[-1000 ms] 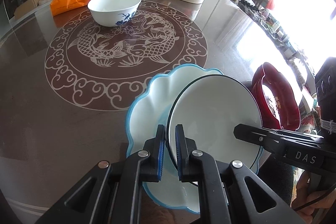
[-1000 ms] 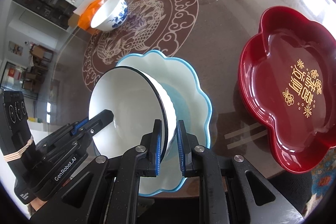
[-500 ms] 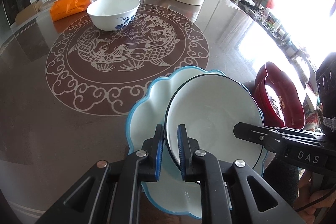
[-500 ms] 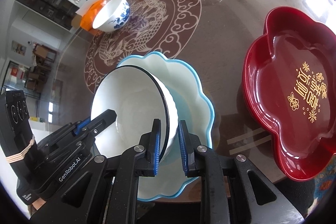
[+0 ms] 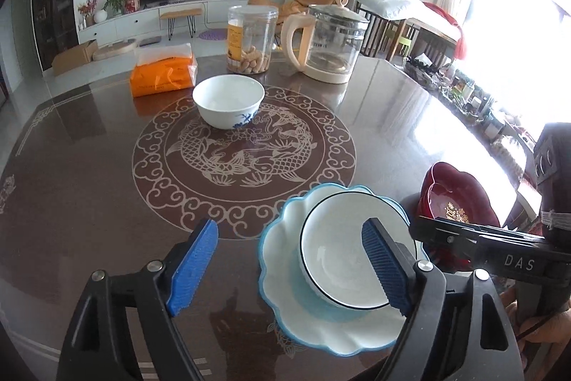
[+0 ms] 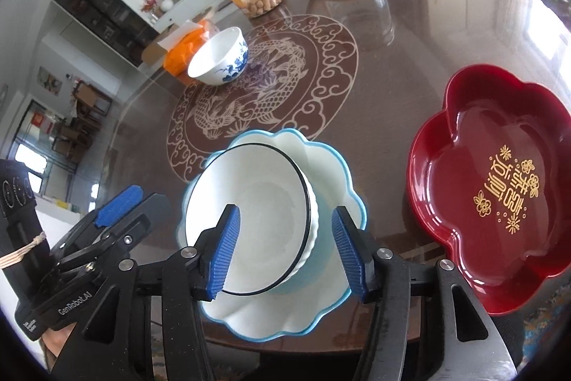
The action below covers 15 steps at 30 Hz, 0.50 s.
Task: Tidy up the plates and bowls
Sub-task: 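Lower the black-rimmed bowl into the scalloped bowl and open the right gripper, then withdraw the right gripper from the nested bowls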
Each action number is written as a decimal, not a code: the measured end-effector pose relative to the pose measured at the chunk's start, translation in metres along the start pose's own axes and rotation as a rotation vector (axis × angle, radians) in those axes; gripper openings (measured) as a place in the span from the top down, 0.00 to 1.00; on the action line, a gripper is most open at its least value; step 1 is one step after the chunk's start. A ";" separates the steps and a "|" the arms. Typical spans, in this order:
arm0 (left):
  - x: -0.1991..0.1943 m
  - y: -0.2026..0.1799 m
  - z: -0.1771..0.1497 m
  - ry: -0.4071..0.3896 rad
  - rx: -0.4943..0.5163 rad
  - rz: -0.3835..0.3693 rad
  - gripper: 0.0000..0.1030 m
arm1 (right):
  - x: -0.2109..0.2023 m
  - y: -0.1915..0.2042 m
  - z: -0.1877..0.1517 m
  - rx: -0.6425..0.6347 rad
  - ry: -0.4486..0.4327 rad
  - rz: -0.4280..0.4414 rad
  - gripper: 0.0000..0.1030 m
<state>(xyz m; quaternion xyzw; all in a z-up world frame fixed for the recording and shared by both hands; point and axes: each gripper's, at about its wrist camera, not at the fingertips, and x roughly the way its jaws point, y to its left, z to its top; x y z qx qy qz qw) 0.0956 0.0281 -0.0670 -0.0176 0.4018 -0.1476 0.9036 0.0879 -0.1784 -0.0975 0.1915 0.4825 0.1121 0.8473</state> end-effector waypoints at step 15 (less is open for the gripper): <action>-0.042 0.050 -0.029 -0.133 -0.071 0.269 0.04 | -0.090 0.078 -0.059 -0.234 -0.553 -0.314 0.24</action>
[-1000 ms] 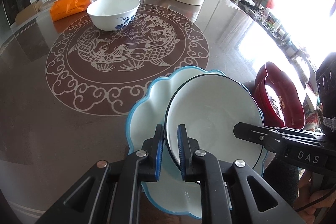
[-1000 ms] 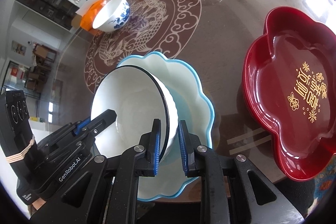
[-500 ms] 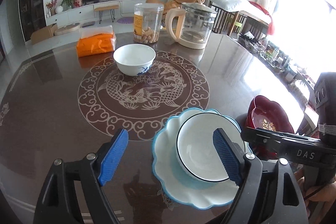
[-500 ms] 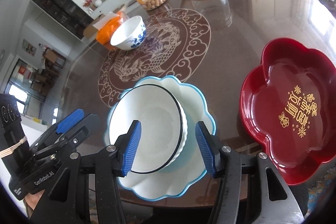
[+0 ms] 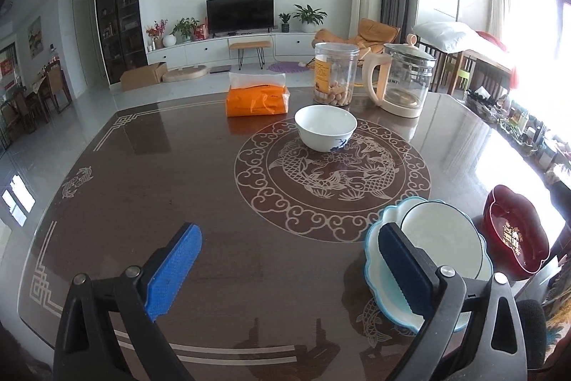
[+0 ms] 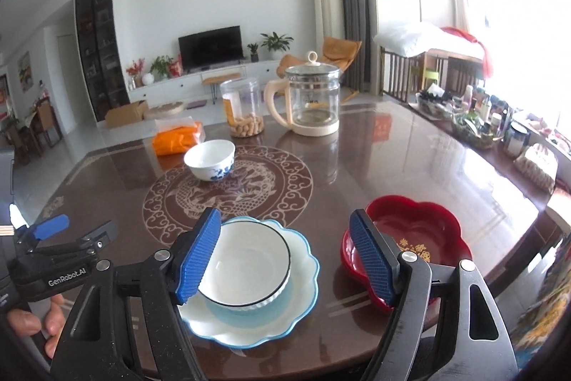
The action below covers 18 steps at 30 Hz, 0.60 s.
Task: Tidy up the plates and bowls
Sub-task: 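Withdraw the right gripper from the nested bowls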
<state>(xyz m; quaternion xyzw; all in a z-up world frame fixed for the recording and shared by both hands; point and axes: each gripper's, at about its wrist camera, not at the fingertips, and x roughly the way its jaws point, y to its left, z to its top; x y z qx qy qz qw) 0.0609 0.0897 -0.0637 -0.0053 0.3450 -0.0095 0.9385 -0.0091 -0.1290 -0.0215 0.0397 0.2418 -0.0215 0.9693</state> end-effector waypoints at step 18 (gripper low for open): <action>-0.004 0.015 -0.016 0.018 0.007 0.051 0.04 | -0.021 0.019 -0.011 -0.021 -0.201 -0.076 0.24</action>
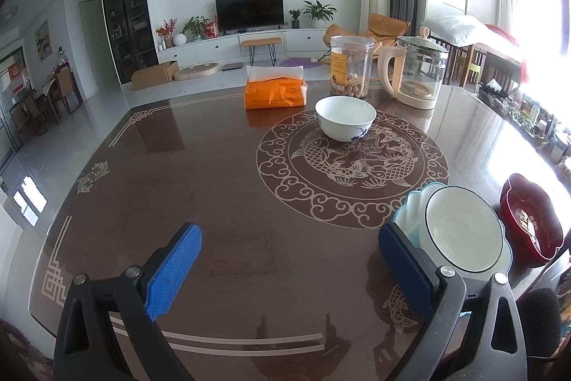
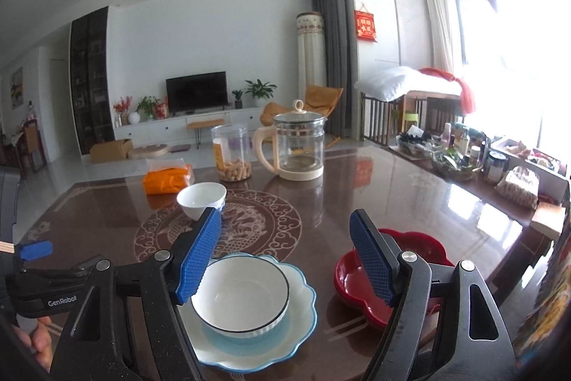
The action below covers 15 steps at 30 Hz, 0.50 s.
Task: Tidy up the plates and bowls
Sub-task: 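Withdraw the right gripper from the nested bowls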
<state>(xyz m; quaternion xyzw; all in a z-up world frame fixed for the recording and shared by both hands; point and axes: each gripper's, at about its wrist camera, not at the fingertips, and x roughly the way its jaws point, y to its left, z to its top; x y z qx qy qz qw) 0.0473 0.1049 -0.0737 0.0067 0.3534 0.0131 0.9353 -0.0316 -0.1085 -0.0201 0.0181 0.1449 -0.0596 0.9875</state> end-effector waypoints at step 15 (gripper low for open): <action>0.003 0.054 -0.072 0.111 -0.070 0.025 0.04 | -0.019 0.042 -0.026 -0.086 -0.076 0.246 0.24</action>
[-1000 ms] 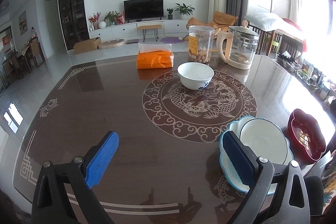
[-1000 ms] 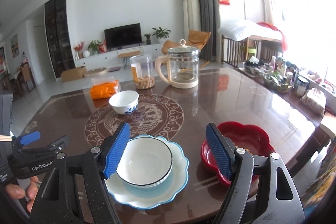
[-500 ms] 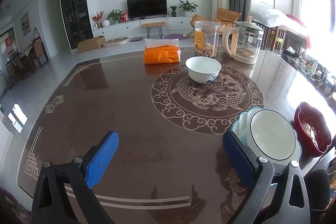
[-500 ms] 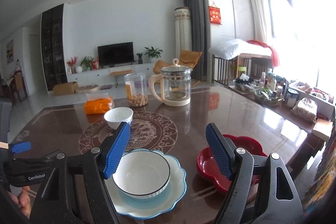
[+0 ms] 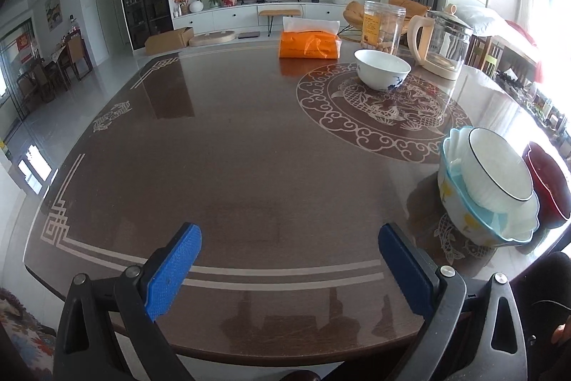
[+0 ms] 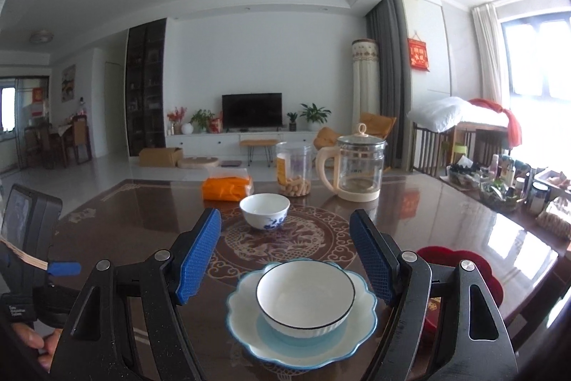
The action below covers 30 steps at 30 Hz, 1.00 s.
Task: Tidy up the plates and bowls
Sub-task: 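Withdraw the right gripper from the nested bowls, then move the right gripper to the small blue-patterned white bowl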
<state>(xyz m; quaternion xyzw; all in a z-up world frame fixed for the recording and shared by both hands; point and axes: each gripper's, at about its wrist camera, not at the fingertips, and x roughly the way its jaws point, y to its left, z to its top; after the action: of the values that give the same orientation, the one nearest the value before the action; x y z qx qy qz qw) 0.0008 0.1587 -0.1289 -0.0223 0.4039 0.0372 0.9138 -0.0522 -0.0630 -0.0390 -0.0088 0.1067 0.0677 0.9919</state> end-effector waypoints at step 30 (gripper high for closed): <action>0.131 0.013 0.188 0.134 -0.150 -0.311 0.04 | 0.245 -0.050 0.035 0.769 0.658 0.259 0.23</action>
<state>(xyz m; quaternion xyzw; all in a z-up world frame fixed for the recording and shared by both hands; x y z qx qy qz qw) 0.2260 0.1919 -0.1001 -0.1549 0.4515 -0.0762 0.8754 0.1993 -0.0787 -0.0573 0.3484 0.4300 0.1397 0.8211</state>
